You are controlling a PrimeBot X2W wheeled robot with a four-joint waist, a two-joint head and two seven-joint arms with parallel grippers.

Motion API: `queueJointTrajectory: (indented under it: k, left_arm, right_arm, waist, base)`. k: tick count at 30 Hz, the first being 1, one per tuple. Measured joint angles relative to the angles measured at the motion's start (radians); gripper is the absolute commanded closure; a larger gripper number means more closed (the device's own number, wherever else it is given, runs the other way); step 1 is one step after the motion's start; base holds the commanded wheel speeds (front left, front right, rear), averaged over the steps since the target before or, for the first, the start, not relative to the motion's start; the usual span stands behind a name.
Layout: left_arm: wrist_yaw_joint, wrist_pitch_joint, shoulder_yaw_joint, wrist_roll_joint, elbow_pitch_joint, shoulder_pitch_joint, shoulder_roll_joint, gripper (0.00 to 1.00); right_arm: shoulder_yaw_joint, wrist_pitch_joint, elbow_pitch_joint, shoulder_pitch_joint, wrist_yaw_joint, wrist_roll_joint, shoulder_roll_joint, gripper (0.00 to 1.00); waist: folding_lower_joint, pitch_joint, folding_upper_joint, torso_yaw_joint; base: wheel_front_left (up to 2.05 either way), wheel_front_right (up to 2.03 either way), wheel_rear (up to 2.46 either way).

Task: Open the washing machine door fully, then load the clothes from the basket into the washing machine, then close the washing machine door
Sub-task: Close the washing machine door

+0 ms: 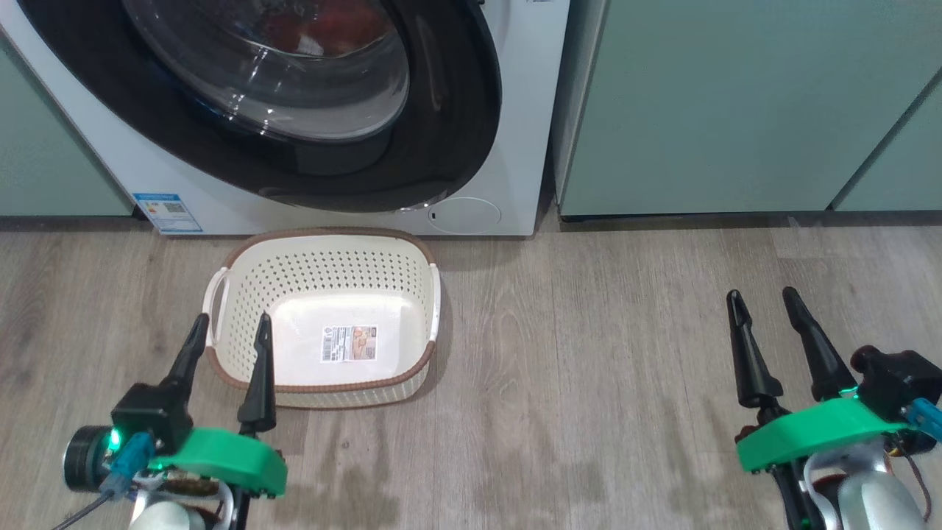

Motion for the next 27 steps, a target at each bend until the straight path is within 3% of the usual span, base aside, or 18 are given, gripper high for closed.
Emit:
queueJointTrajectory:
  k: [8,9,11,20,27]
  left_arm:
    - [0.0,0.0,-0.008,0.0,0.001,-0.017,0.003,0.0]
    - [0.0,0.0,-0.01,0.0,0.002,-0.018,0.004,0.0]
    - [0.0,-0.005,-0.012,0.0,0.003,-0.018,0.004,0.0]
    - [-0.001,-0.013,-0.022,0.0,0.002,-0.077,0.002,0.0]
    - [-0.003,-0.023,-0.022,-0.008,0.0,-0.13,-0.017,0.0]
  right_arm:
    - [-0.002,-0.002,0.001,-0.001,0.0,0.001,0.0,0.0]
    - [-0.002,-0.002,0.001,-0.001,0.0,0.001,0.0,0.05]
    - [-0.003,-0.003,0.001,-0.001,0.0,0.001,0.0,0.98]
    - [-0.005,0.004,0.016,-0.025,0.0,-0.009,0.0,1.0]
    - [0.017,0.041,0.067,-0.191,0.0,-0.056,0.0,1.0]
  waist:
    - [0.0,0.006,0.0,0.01]
    - [0.0,0.008,0.0,0.014]
    - [0.0,0.01,0.0,0.019]
    - [0.0,0.042,0.0,0.074]
    - [0.0,0.092,0.0,0.152]
  base:
    - [0.0,0.0,0.0]
    - [0.0,0.0,0.0]
    - [0.0,0.0,0.0]
    - [0.0,0.0,0.0]
    - [0.0,0.0,0.0]
